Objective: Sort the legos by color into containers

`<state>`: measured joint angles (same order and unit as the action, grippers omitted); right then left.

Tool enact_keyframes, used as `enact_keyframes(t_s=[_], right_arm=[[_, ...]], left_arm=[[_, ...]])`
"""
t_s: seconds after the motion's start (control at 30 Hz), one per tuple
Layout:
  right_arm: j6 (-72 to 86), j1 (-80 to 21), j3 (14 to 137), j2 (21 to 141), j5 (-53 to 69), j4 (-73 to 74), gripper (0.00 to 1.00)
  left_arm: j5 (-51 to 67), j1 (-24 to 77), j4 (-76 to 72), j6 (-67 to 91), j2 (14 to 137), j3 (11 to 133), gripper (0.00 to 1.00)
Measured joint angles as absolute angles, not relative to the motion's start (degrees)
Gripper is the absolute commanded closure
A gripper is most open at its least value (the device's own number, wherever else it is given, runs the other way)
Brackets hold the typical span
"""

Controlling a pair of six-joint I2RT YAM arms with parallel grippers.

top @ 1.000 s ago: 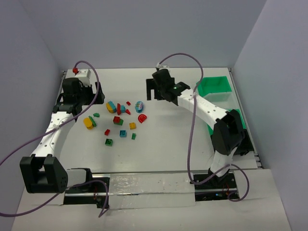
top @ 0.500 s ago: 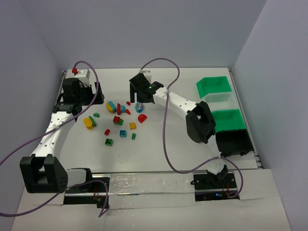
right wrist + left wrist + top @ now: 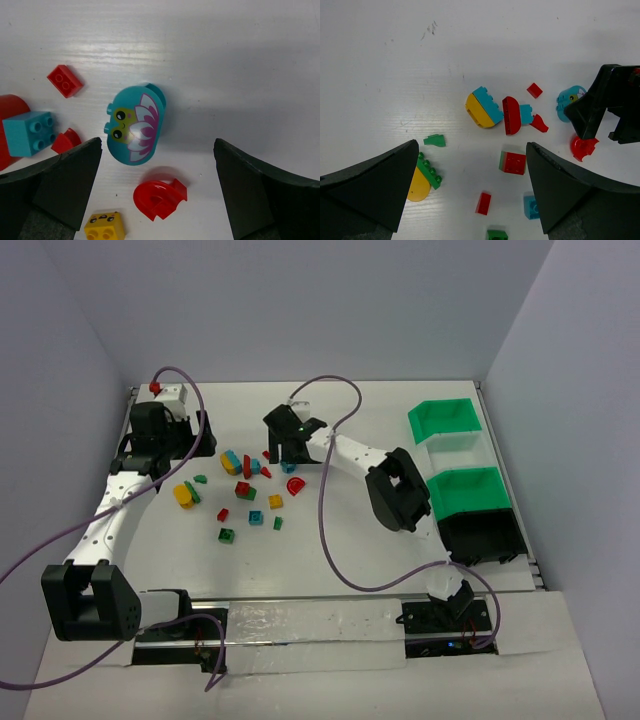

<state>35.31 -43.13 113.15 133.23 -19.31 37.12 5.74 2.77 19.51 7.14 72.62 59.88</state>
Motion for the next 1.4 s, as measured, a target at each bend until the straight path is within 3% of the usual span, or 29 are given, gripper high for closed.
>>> enact_keyframes(t_s=[0.33, 0.73, 0.97, 1.4], right_arm=[[35.9, -42.8, 114.4, 136.6, -18.6, 36.2, 0.04], [35.7, -41.9, 113.2, 136.7, -19.0, 34.9, 0.34], [34.4, -40.9, 107.1, 133.1, -19.4, 33.4, 0.42], [24.6, -39.9, 92.7, 117.2, -18.4, 29.1, 0.73]], left_arm=[[5.3, 2.4, 19.5, 7.1, 73.2, 59.9, 0.01], [5.4, 2.4, 19.5, 7.1, 73.3, 59.9, 0.01], [5.4, 2.4, 19.5, 6.8, 73.3, 59.9, 0.01], [10.0, 2.4, 19.5, 5.2, 73.7, 59.9, 0.01]])
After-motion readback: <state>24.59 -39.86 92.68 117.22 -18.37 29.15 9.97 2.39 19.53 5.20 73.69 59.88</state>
